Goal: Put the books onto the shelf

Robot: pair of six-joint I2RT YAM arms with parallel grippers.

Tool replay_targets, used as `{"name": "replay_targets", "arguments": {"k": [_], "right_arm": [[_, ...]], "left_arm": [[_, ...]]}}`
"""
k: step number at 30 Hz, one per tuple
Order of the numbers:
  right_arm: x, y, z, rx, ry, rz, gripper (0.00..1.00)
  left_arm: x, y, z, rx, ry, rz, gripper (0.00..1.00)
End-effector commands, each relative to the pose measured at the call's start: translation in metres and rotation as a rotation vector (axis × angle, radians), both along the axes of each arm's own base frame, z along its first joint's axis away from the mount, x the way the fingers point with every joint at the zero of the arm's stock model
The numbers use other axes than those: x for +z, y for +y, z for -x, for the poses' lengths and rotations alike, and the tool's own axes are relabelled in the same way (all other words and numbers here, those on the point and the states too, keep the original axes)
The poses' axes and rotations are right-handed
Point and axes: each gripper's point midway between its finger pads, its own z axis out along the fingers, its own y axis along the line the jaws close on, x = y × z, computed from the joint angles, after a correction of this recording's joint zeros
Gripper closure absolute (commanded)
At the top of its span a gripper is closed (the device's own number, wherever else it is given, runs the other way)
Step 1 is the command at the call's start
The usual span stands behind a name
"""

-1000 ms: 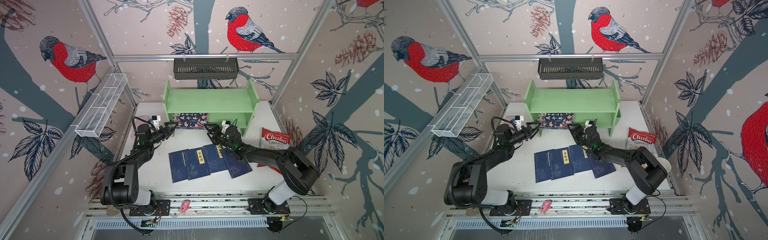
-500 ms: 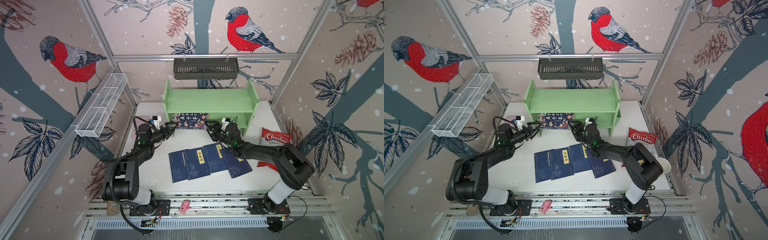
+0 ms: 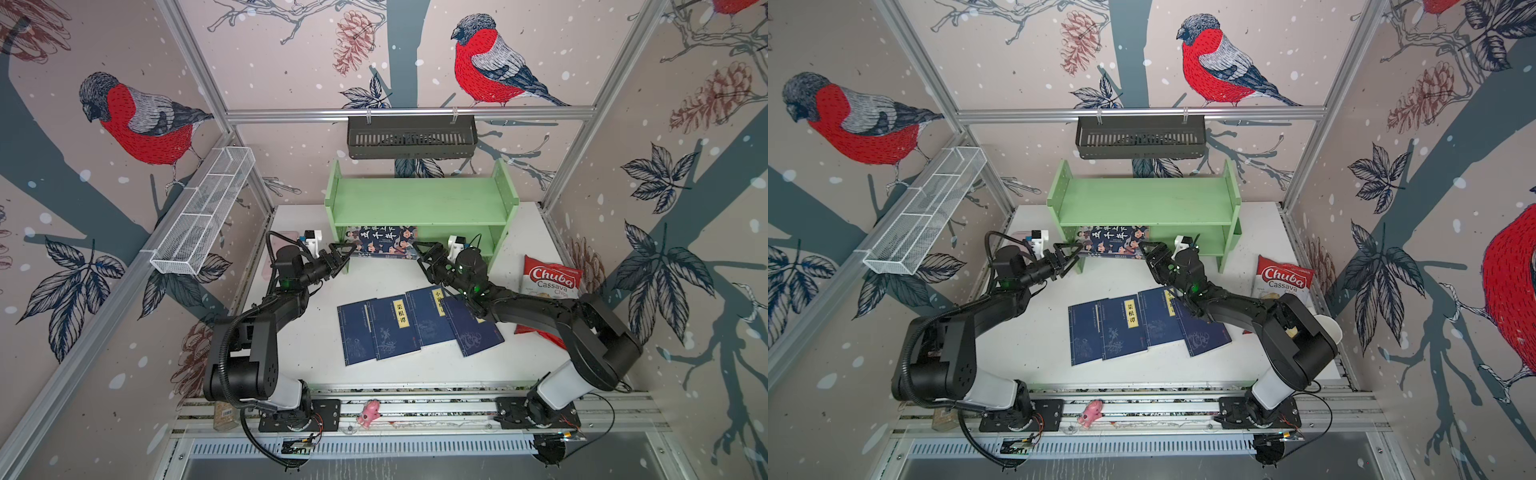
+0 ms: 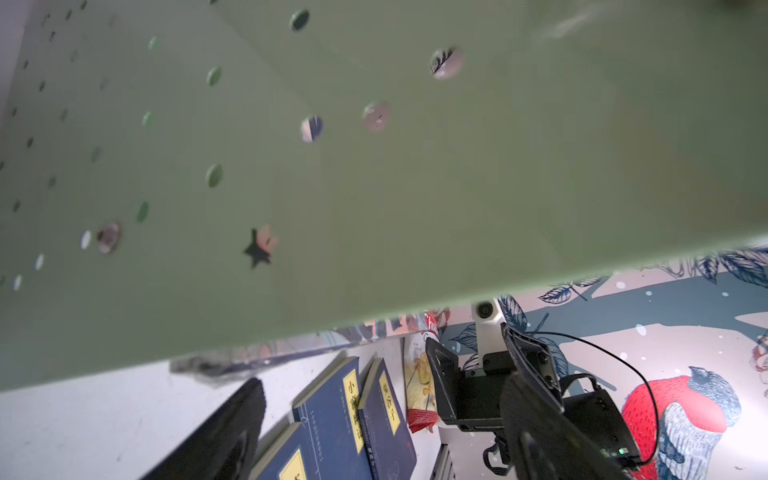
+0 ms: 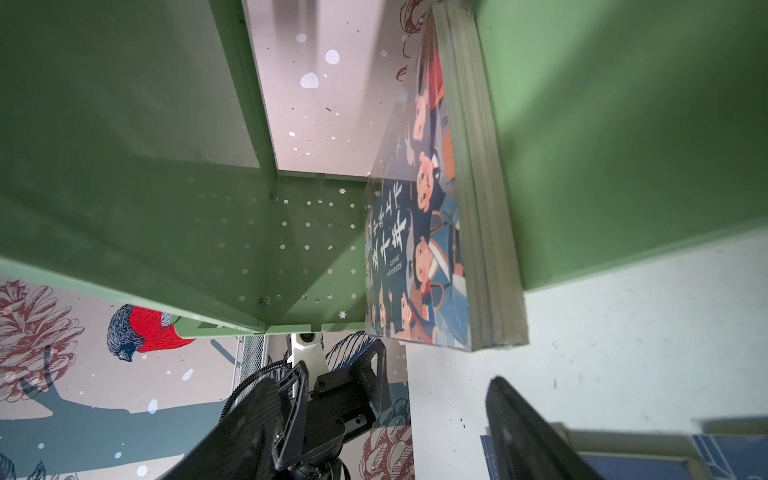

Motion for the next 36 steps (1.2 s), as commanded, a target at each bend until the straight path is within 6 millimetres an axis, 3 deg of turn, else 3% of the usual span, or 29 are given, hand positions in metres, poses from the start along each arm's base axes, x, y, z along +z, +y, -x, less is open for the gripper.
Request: {"name": "replay_targets", "arguments": {"k": [1,11,17,28,36], "right_arm": [[-0.001,-0.01,-0.005,-0.037,-0.012,0.032,0.2],[-0.002,-0.021,-0.023,-0.06,-0.034,0.022,0.21],[0.002,-0.014,-0.033,-0.036,-0.045,0.04,0.21],[-0.015,0.008,-0.047,0.031,-0.01,0.076,0.21],[-0.013,0.024,-0.055,0.082,-0.024,0.076,0.22]], "left_arm": [[0.007,-0.006,0.016,-0.051,-0.015,-0.002,0.11],[0.019,-0.011,0.045,-0.115,-0.042,-0.049,0.1],[0.018,-0.008,0.046,-0.112,-0.039,-0.046,0.1],[0.023,-0.007,0.05,-0.135,-0.055,-0.039,0.1],[0.021,-0.003,0.05,-0.127,-0.053,-0.044,0.1]]}}
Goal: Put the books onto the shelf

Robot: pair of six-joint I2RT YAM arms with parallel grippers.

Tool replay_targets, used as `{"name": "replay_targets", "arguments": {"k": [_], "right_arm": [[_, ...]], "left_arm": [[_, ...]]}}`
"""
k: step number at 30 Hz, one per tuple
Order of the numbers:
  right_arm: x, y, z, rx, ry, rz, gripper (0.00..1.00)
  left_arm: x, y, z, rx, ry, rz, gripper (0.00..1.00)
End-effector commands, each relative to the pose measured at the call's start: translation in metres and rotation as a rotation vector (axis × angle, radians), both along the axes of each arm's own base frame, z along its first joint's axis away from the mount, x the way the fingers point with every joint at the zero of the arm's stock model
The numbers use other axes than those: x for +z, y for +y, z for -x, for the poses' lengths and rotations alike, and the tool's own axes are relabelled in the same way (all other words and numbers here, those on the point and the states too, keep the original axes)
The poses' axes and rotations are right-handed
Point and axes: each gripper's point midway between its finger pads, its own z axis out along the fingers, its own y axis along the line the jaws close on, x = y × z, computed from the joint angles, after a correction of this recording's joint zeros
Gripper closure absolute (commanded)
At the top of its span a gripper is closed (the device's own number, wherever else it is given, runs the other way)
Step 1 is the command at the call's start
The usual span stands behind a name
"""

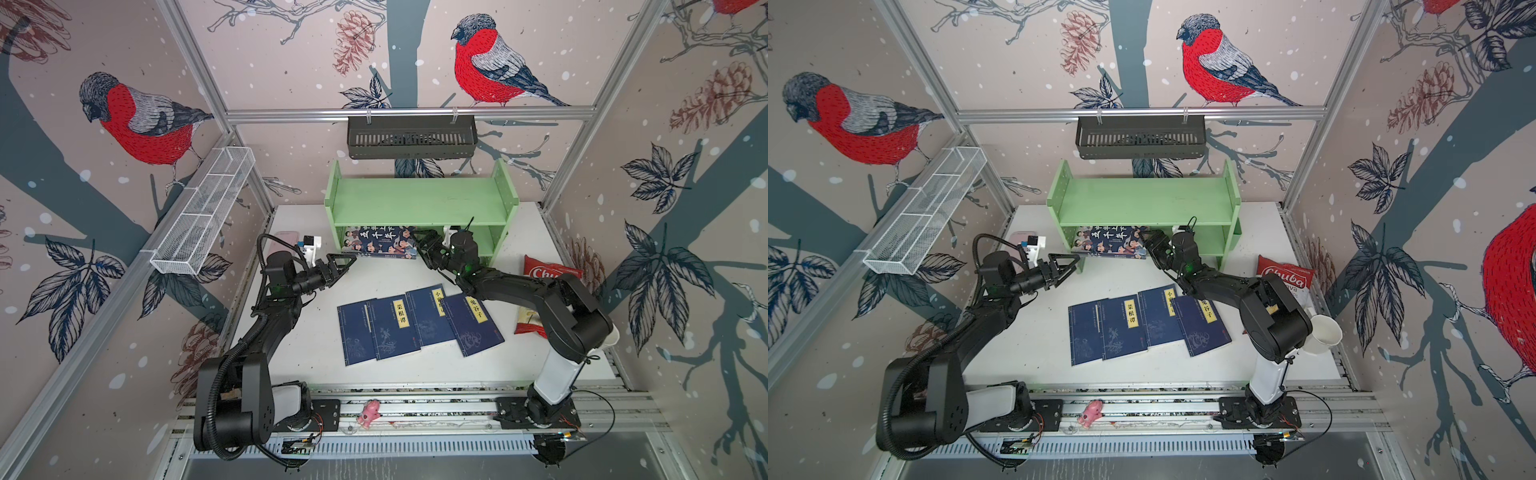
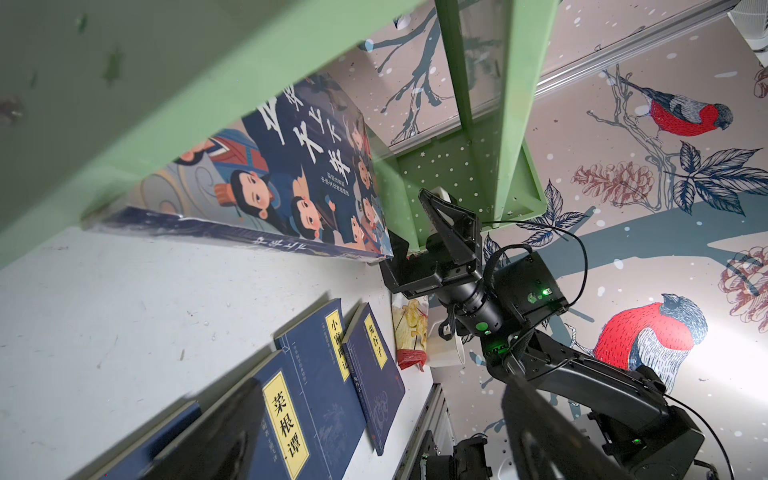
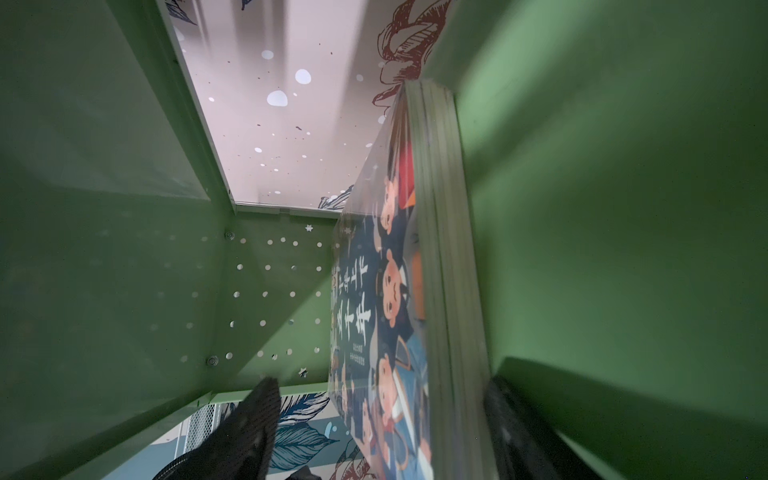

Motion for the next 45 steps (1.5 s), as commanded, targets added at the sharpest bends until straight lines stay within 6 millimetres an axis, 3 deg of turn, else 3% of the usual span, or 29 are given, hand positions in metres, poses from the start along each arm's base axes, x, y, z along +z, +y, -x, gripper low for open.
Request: {"name": "replay_targets", "arguments": {"k": [1,9,15,21,28,37,45], "right_arm": [[0.007,0.012,0.004,0.064,-0.025,-0.005,0.22],[0.003,0.012,0.005,0.068,-0.018,0.014,0.22],[0.011,-0.004,0.013,0.022,-0.031,0.02,0.19],[0.019,-0.014,0.024,0.011,-0.038,0.05,0.18],[0.013,-0.017,0.042,0.022,-0.02,0.095,0.2],[0.013,0.006,0.06,0.084,-0.028,0.107,0.25],[0.014,0.024,0.048,0.112,-0.038,0.084,0.26]], "left_arm": [[0.003,-0.001,0.003,-0.023,-0.025,-0.005,0.1],[0.001,-0.001,0.004,-0.025,-0.02,-0.003,0.1],[0.005,-0.001,0.003,-0.026,-0.02,0.0,0.09],[0.01,-0.003,0.006,-0.041,-0.022,-0.003,0.09],[0.01,-0.003,0.009,-0.045,-0.023,-0.025,0.09],[0.007,-0.002,0.007,-0.04,-0.019,-0.027,0.09],[0.006,-0.002,0.008,-0.038,-0.022,-0.031,0.09]]}}
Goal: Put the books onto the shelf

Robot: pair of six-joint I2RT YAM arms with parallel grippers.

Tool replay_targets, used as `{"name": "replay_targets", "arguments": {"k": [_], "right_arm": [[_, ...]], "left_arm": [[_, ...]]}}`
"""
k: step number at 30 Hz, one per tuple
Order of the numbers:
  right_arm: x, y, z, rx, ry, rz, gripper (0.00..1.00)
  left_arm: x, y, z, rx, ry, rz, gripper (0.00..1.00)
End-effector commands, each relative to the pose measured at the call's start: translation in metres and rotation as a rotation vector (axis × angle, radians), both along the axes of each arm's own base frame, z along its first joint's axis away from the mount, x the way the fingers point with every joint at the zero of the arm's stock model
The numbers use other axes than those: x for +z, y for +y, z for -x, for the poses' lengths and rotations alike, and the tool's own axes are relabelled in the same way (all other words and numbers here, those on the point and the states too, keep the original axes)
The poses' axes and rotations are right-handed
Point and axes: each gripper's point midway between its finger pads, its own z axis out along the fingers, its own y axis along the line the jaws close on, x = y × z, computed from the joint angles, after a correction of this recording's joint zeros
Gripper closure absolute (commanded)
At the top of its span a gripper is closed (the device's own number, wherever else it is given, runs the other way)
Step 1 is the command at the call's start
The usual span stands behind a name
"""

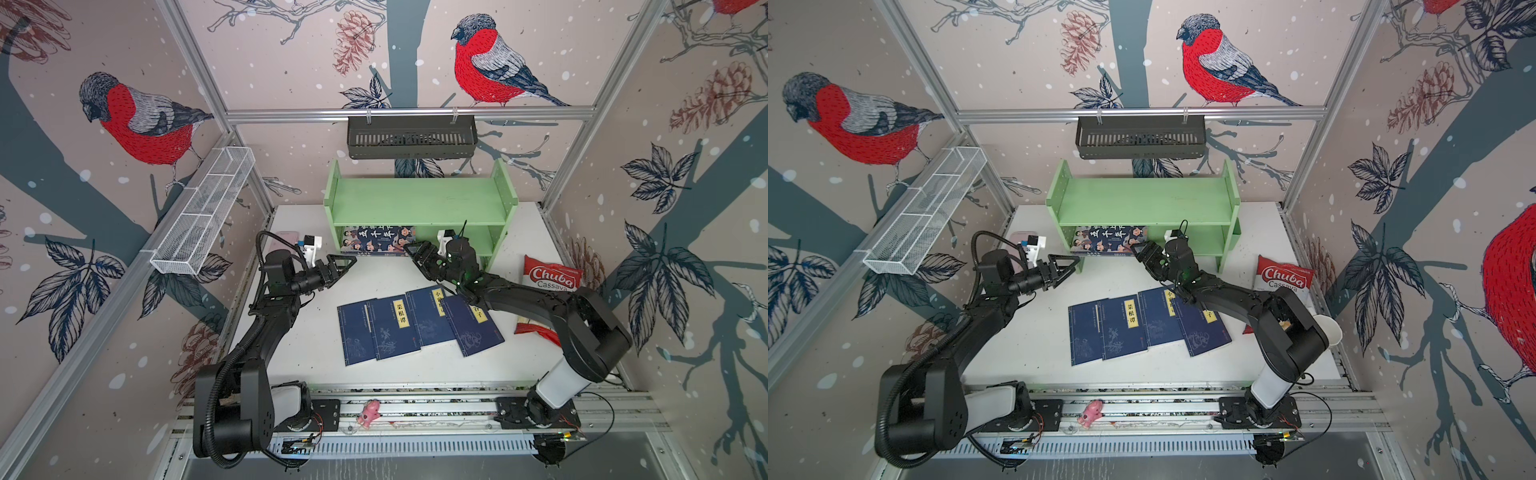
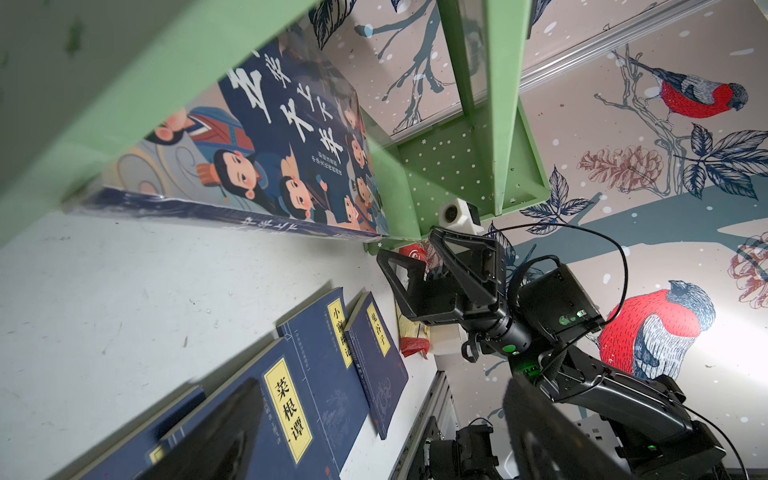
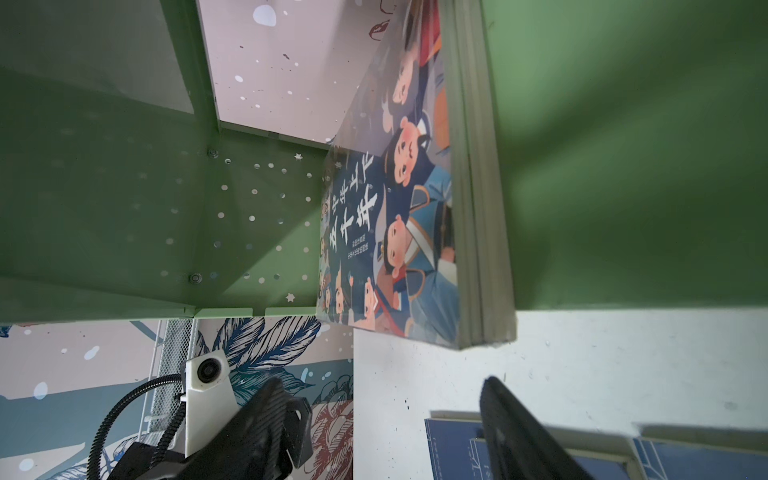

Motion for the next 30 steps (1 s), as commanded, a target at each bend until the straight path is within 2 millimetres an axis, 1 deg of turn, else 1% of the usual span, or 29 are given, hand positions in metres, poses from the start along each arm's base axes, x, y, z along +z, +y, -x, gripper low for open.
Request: {"name": "replay_targets", "arguments": {"k": [1,6,8,11,13,15,20,23,25,28,30], "right_arm": [[0.009,0.009,-0.004,0.026,-0.038,-0.023,0.25],[0.001,0.008,-0.009,0.018,-0.02,-0.024,0.25],[0.001,0.009,-0.008,0.018,-0.02,-0.029,0.25],[0.004,0.003,-0.01,0.008,-0.033,-0.022,0.25],[0.004,0.002,-0.007,0.012,-0.028,-0.019,0.24],[0.006,0.006,-0.001,0.034,-0.034,-0.03,0.24],[0.001,0.007,0.008,0.033,-0.025,-0.035,0.23],[-0.005,0.009,0.024,0.052,-0.022,-0.028,0.23],[-0.01,0.011,0.04,0.083,-0.017,0.028,0.23],[-0.019,0.011,0.07,0.14,-0.025,0.168,0.23],[-0.027,0.007,0.092,0.18,-0.023,0.256,0.23]], "left_arm": [[0.003,-0.001,0.001,-0.014,-0.026,-0.003,0.09],[0.002,0.0,0.001,-0.009,-0.026,-0.004,0.09],[0.003,0.0,0.001,-0.009,-0.026,-0.004,0.09],[0.002,0.0,0.0,-0.009,-0.025,-0.004,0.09],[0.002,-0.001,0.001,-0.014,-0.022,-0.002,0.09],[0.002,0.0,0.002,-0.014,-0.021,-0.004,0.09],[0.0,-0.001,0.004,-0.017,-0.01,-0.007,0.08],[-0.003,-0.002,0.007,-0.036,0.016,-0.023,0.08],[-0.014,0.0,0.01,-0.033,0.087,-0.059,0.08],[-0.027,-0.003,0.019,-0.059,0.177,-0.103,0.09],[-0.045,-0.002,0.025,-0.047,0.258,-0.167,0.09]]}}
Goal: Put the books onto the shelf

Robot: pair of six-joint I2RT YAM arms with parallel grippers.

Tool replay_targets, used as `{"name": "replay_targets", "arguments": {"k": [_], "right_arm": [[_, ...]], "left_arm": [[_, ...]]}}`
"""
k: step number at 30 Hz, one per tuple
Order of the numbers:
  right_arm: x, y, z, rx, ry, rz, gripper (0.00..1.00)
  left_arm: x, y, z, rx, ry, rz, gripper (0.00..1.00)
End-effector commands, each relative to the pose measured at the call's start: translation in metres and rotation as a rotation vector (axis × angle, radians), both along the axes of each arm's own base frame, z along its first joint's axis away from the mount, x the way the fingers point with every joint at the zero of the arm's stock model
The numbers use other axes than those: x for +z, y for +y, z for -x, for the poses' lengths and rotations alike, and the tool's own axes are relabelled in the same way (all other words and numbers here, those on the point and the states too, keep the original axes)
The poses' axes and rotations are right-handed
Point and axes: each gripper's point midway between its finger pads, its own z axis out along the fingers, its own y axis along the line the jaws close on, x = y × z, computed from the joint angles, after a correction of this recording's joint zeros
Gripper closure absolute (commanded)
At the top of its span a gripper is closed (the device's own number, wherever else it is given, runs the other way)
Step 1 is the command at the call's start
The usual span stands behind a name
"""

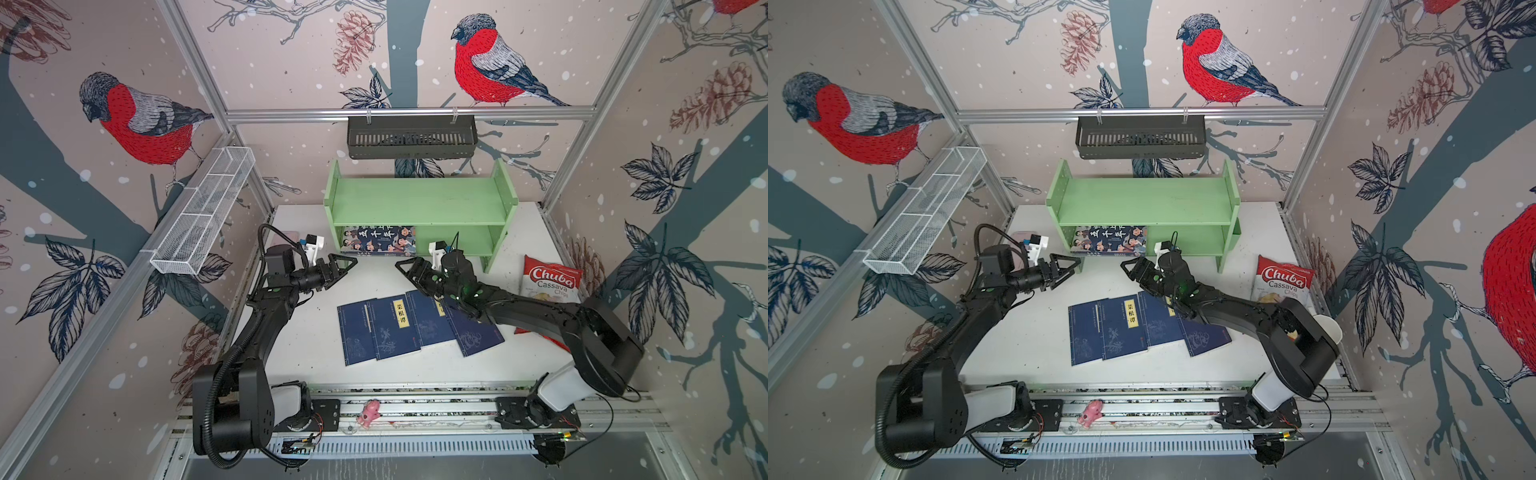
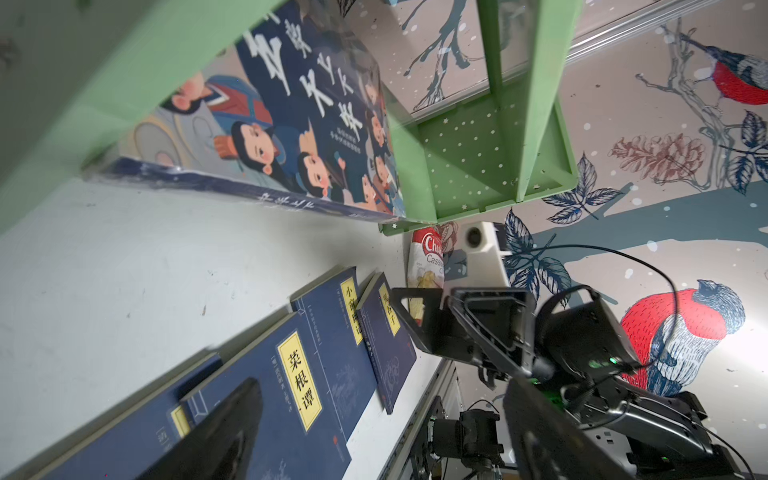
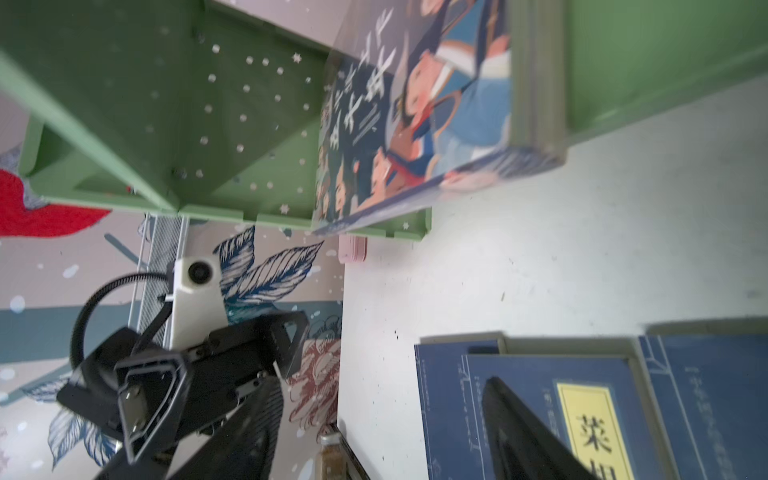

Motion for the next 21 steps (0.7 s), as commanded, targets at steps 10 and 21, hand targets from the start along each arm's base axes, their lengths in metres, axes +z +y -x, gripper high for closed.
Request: {"name": "replay_targets", "arguments": {"k": [10,21], "right_arm": [[-0.072,-0.046,0.079,0.085,0.067,0.305,0.25],[-0.117,-0.036,0.091,0.21,0.129,0.39,0.27]], "left_arm": [[-0.111,-0.028,0.068,-0.118,0.368,-0.279,0.1],[-0.147,-0.048,0.096,-0.209,0.384,-0.306,0.09]]}}
